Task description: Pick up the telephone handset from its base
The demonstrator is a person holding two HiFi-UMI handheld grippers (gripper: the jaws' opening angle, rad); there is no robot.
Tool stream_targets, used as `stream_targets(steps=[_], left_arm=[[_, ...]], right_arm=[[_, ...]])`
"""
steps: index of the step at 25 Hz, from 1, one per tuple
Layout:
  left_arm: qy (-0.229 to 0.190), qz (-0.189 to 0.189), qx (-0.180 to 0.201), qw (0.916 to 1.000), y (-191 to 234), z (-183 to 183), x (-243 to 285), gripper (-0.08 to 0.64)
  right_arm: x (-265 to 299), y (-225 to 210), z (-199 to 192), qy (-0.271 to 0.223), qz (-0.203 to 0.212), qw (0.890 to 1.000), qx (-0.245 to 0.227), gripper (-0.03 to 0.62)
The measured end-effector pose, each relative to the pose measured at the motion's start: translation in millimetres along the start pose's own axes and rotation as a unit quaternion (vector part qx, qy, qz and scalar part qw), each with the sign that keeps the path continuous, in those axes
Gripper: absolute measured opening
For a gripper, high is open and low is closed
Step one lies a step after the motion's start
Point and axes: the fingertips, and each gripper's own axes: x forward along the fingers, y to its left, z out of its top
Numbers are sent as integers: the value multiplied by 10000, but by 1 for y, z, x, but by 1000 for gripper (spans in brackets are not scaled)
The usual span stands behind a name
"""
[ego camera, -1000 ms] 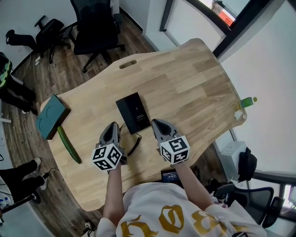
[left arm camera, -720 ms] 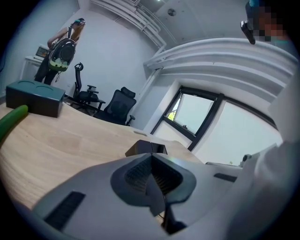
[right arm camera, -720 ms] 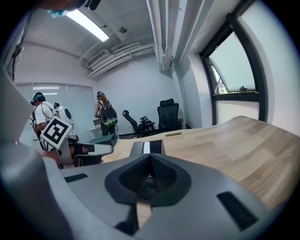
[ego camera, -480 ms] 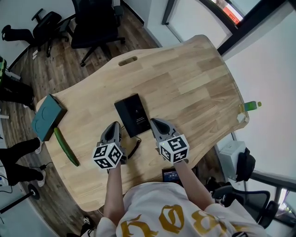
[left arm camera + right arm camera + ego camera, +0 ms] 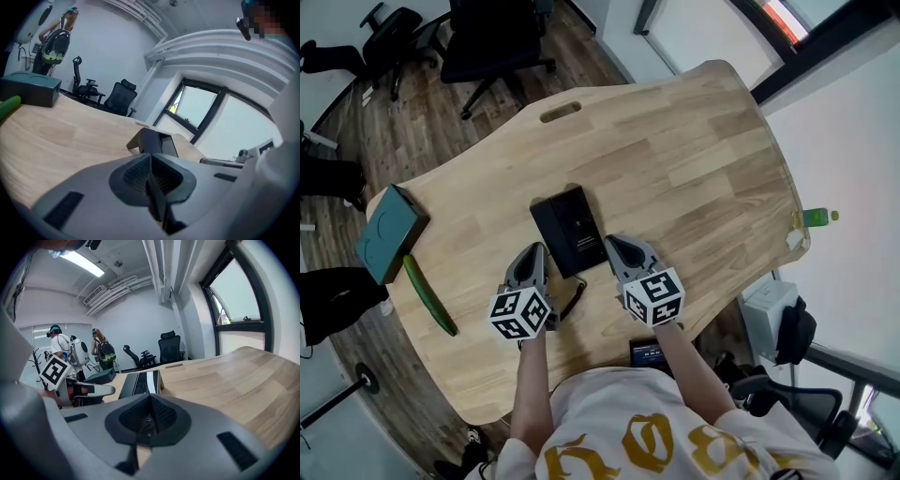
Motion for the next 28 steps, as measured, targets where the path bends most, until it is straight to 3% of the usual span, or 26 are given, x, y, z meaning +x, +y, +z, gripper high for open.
stream_targets(steps=[4, 6, 9, 16, 20, 25, 28], left_arm=[[93, -167, -141, 9997, -2, -3, 9, 19], [247, -348, -294, 9987, -5, -9, 14, 107], [437, -526, -498, 9964, -7, -18, 21, 183], [553, -624, -616, 9946, -7, -22, 32, 186], [759, -702, -442, 9937, -14, -29, 37, 184], [754, -796, -487, 9928, -12, -29, 40, 175], [705, -728, -273, 9945, -14, -27, 36, 153]], right_arm=[[6, -2, -3, 58, 20, 10000, 24, 5], [8, -3, -5, 97, 23, 9999, 41, 5], [12, -3, -9, 159, 36, 9999, 51, 5], [16, -11, -13, 225, 9, 9997, 86, 5], [15, -15, -18, 321, -13, 9995, 72, 5], [14, -12, -19, 355, -2, 9994, 7, 5], [12, -13, -18, 362, -19, 9993, -19, 5]])
